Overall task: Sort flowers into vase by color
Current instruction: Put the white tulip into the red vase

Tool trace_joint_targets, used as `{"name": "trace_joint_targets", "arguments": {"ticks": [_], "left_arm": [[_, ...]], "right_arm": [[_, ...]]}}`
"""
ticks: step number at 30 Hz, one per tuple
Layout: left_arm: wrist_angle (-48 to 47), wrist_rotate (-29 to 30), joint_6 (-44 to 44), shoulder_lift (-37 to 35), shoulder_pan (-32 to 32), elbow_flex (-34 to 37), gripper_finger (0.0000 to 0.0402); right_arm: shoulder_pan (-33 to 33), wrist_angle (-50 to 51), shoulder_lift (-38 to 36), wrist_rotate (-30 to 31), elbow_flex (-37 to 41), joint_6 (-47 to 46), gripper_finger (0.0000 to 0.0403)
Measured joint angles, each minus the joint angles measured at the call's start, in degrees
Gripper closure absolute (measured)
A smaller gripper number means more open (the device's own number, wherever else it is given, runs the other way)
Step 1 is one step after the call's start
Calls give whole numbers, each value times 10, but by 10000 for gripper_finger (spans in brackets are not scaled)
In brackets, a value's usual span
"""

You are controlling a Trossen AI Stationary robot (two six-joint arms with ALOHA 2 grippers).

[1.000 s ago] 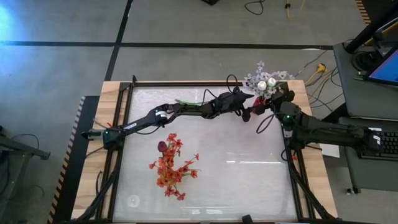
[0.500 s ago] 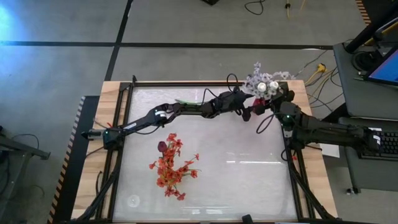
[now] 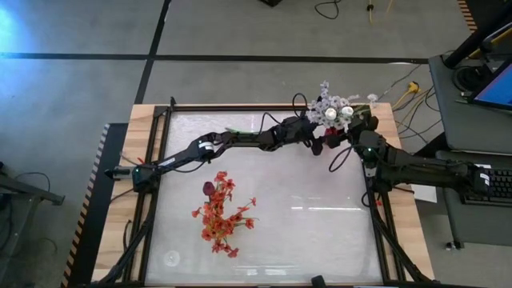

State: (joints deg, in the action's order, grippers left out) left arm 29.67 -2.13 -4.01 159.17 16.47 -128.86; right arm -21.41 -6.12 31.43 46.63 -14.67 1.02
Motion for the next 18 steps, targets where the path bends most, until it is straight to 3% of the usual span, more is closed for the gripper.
{"name": "trace_joint_targets", "arguments": {"ticks": [18], "left_arm": [[-19, 0, 5, -7, 1, 0, 106]], "right_arm": [[0, -1, -49, -2, 0, 7, 229]]}}
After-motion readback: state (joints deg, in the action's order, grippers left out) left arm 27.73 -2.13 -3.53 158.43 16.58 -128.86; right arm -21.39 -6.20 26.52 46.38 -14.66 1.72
